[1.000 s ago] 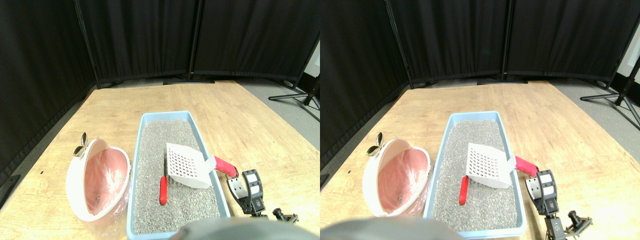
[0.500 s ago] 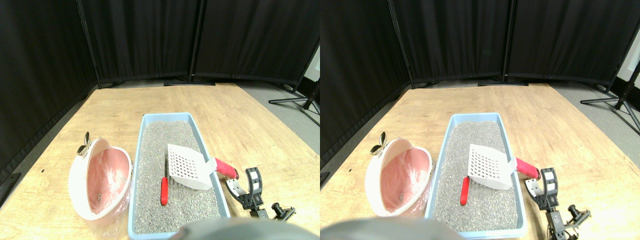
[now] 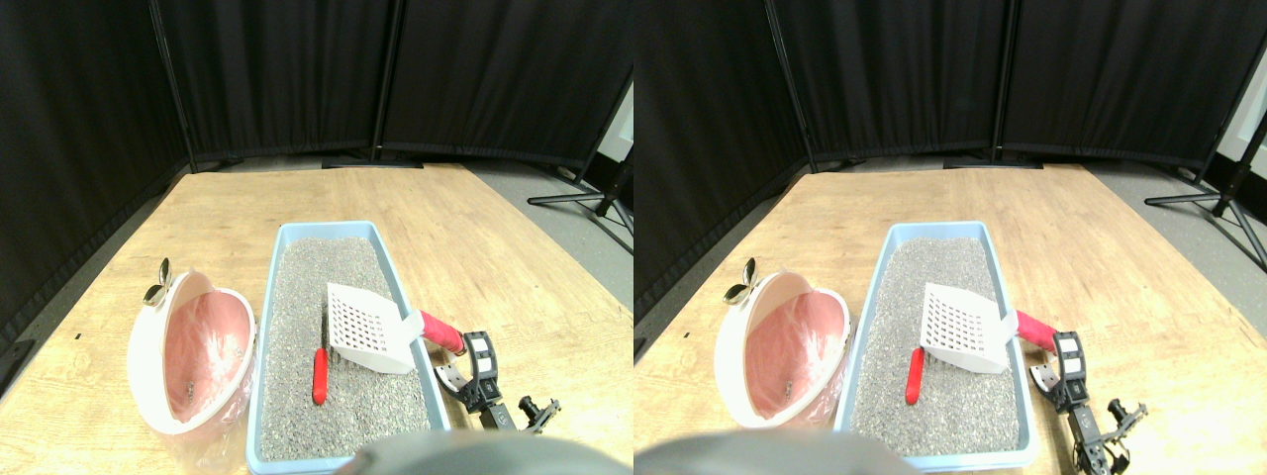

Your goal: Scoop (unimanual)

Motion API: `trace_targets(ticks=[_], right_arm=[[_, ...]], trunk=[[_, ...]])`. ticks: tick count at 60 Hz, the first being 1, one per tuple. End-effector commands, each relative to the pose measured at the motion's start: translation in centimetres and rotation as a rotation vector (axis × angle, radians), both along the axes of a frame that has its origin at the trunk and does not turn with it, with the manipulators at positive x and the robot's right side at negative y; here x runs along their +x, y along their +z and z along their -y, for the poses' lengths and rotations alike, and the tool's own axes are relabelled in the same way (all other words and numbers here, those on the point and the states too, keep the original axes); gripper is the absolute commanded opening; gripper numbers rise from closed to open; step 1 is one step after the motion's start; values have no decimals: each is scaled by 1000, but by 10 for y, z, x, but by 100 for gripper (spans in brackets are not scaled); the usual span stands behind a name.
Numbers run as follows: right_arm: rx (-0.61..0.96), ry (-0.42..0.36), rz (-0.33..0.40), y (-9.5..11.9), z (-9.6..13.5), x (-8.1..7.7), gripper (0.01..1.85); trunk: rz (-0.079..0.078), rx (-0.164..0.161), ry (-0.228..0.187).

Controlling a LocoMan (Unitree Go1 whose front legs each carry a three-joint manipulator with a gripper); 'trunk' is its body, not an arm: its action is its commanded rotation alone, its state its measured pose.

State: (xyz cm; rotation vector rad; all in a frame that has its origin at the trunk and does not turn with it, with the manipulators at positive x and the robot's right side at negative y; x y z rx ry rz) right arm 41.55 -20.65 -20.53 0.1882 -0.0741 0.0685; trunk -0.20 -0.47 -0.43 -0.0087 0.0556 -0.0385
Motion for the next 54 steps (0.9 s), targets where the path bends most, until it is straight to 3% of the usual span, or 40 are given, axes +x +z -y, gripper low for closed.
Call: trace_targets(ticks=[1,15,17,32,41,54], right_arm=[[3,-8,47,8,-5,0,84],[15,-14,12,7,-7,10,86],[12,-46,-36,10,-8,11,89],[-6,-29,-27,12,-6,24,90],[9,-54,-82,14,-4,31,95],[56,-59,-95,5,-2,40,97]], trunk=[[-13,-18,10],[-14,-20,10],[-17,-21,11],[-18,-25,4],[-18,-28,0],[-21,-30,5]])
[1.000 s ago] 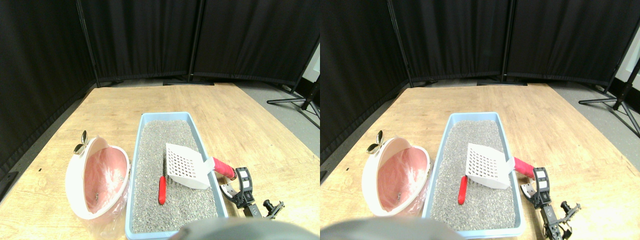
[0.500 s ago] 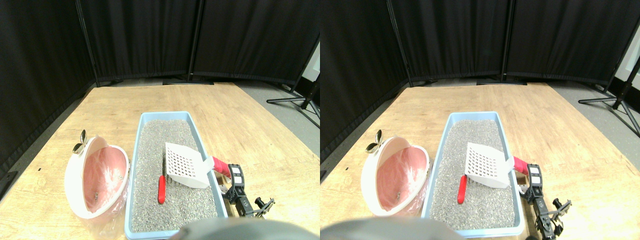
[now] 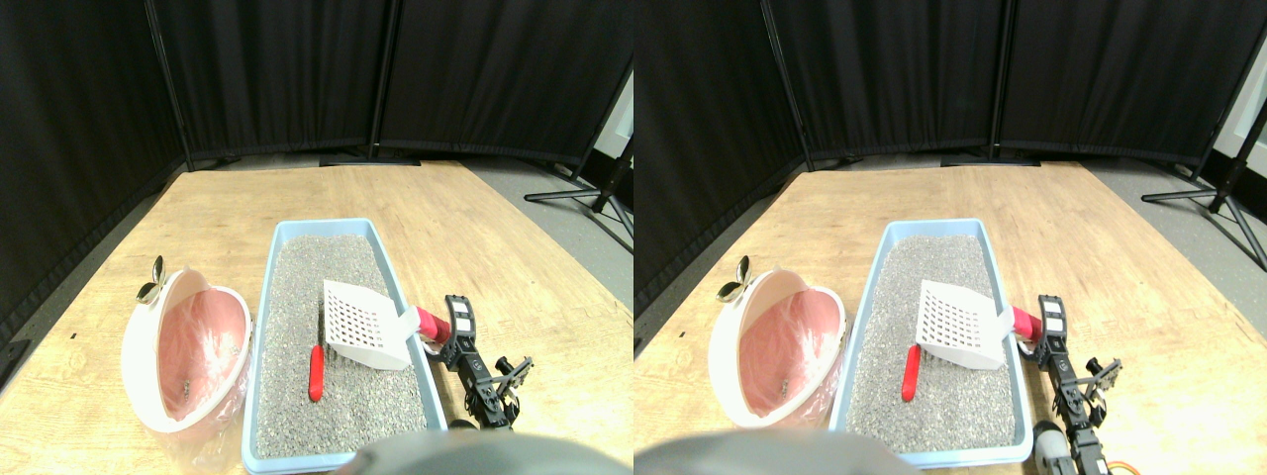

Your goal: Scoop (unimanual)

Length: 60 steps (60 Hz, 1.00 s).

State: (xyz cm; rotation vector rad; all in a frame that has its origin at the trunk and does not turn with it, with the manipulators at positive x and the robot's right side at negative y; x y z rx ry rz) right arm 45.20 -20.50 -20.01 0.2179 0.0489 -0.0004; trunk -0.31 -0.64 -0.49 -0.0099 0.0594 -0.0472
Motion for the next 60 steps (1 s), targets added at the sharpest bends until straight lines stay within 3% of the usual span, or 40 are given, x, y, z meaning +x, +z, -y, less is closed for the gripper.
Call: trace_targets(ticks=[1,27,45,49,52,54,55,57,60], right_arm=[[27,-6,35,0,0,4,97],[58,-29,-40,-8,-1,20,100],[67,-4,-36,-8,-4,29,94],[62,6,-28,-9,-3,29,80],[47,29,-9,-11,-3,30,51],[47,46,8,-13,-2,31,14],[50,50,7,-13,-2,31,7],[52,70,45,-15,-1,31,5],[52,65,41,-15,0,31,5]], trunk=[[-18,-28,14],[-28,-35,26],[-29,-41,34],[-30,-41,35],[-32,-42,37],[-31,-40,39],[-31,-40,39],[-32,-40,41],[-32,-40,41]])
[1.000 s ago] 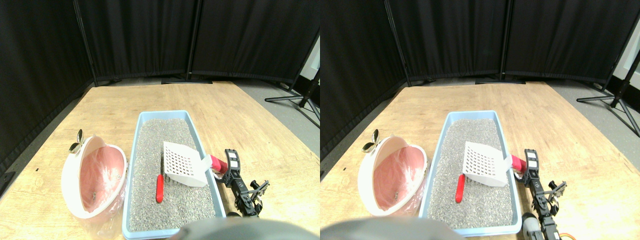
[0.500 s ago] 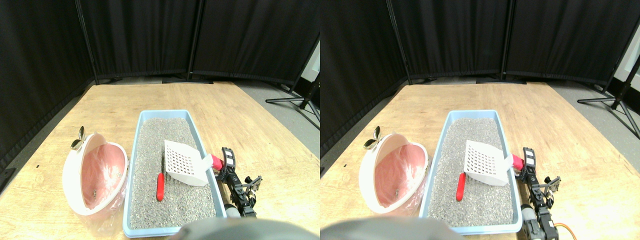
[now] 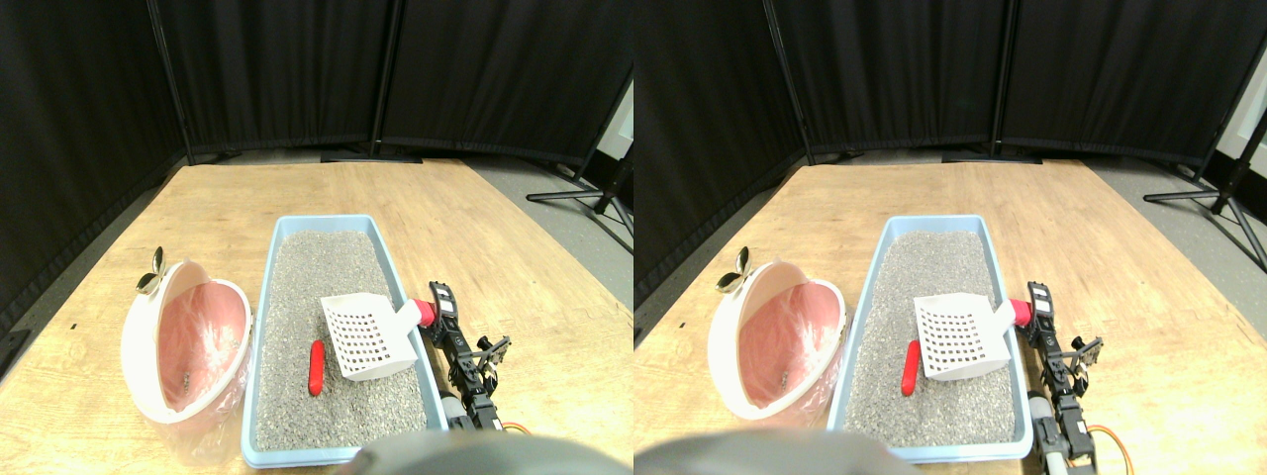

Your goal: Scoop (unimanual)

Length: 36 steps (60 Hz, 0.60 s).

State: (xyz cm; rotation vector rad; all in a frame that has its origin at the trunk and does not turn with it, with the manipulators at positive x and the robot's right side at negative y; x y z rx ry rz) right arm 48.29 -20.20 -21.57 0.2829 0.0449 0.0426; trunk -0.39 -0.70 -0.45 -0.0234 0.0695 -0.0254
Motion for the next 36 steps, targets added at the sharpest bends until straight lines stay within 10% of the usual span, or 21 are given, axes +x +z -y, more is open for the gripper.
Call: trace_targets(ticks=[1,36], right_arm=[[-14,23,34,0,3,0,5],[-113,126,155,47,9,-13,5]], trunk=[[-21,-28,19],[-22,-57,64]])
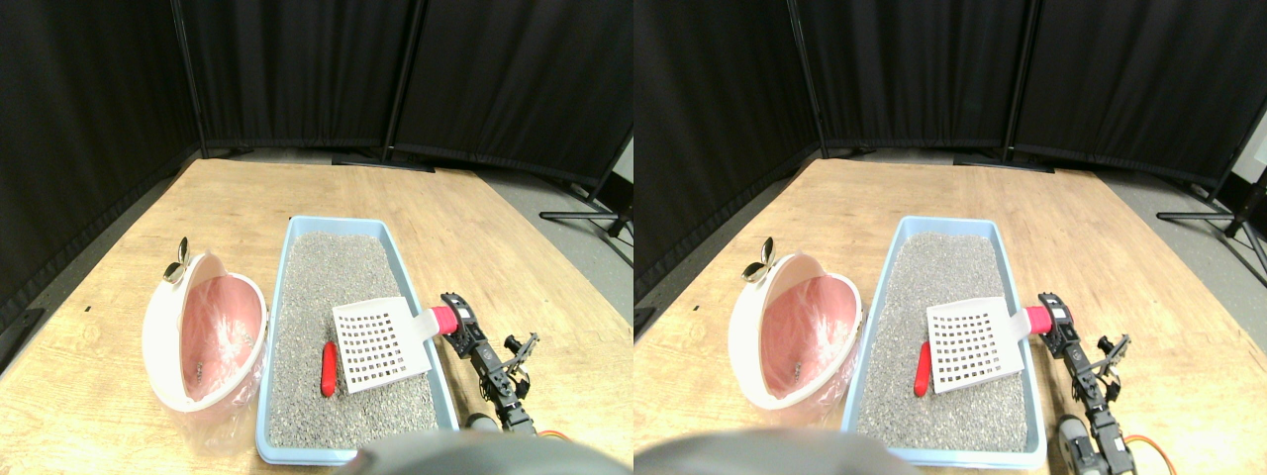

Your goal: Scoop (unimanual)

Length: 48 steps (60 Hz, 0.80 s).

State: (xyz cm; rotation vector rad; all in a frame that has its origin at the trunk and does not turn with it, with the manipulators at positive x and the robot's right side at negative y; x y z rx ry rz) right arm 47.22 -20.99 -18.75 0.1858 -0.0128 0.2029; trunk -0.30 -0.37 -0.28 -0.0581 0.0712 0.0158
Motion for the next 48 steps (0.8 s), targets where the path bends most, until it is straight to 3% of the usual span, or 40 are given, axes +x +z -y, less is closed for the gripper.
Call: trace_targets(ticks=[1,7,15,34,48], right_arm=[[-23,-19,93,23,0,-3,5],[-74,35,160,39,-5,-4,5],[-154,66,198,55,-12,-2,5],[-255,153,213,75,-27,10,5],[-301,158,186,85,-36,17,5]], trunk=[[-19,-28,26],[-17,-36,34],[-15,-52,54],[-21,-97,112],[-28,-121,147]])
